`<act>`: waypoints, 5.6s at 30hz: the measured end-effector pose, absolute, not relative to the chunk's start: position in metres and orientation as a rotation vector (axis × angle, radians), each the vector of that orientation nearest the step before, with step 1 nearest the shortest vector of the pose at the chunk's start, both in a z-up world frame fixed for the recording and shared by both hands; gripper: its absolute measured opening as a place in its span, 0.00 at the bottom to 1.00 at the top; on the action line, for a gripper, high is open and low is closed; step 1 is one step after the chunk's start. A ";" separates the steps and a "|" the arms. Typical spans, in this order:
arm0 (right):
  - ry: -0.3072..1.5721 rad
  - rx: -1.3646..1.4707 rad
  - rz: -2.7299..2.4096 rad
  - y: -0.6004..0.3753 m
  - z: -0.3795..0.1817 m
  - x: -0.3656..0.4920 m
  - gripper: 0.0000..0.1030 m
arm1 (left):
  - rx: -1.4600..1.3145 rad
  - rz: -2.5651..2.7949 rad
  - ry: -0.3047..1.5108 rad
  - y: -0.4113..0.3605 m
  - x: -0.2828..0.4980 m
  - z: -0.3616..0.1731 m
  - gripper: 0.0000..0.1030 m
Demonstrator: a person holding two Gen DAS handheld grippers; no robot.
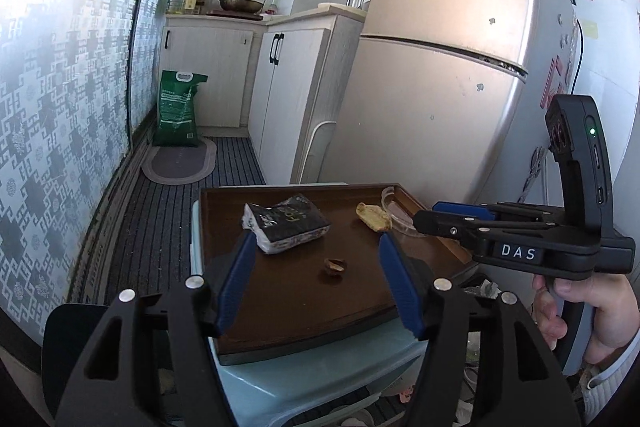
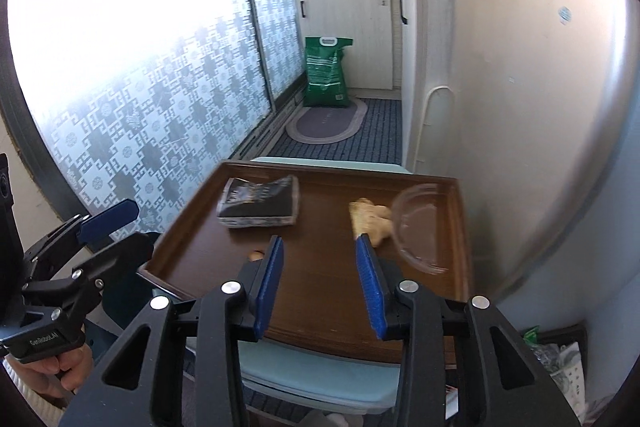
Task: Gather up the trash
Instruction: 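Grasp the brown nut shell with the left gripper while the right tool approaches the clear lid, then lift the shell with the left gripper while the right gripper grasps the clear plastic lid, then drop the shell into the teal bin with the left gripper while the right carries the lid, then release the clear lid into the teal bin with the right gripper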
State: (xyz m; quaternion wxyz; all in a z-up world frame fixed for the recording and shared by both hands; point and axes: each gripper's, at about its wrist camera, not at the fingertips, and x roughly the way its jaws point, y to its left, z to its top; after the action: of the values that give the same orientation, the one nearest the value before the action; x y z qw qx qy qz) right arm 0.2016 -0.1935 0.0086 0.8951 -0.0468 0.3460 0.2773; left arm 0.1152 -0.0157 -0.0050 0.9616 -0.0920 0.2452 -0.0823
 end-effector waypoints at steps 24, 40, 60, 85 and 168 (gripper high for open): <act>0.727 -0.174 0.553 -0.240 -0.005 0.212 0.31 | -0.073 -0.010 0.725 -0.067 0.185 -0.054 0.34; 0.694 -0.445 0.546 -0.196 -0.019 0.218 0.23 | -0.154 -0.015 0.626 -0.042 0.170 -0.036 0.22; 0.701 -0.527 0.495 -0.182 -0.019 0.238 0.20 | -0.257 -0.072 0.597 0.004 0.142 -0.027 0.22; 0.713 -0.489 0.460 -0.165 -0.007 0.231 0.03 | -0.335 -0.060 0.537 0.062 0.109 -0.016 0.22; 1.101 -0.404 1.043 0.106 -0.115 0.132 0.03 | -0.276 0.238 0.540 0.204 0.036 -0.049 0.06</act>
State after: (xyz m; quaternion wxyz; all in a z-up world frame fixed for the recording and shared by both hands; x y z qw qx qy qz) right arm 0.1321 0.1057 -0.1146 0.7076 -0.1821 0.4958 0.4694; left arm 0.0359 0.2036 -0.0488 0.9474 -0.1355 0.2652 0.1170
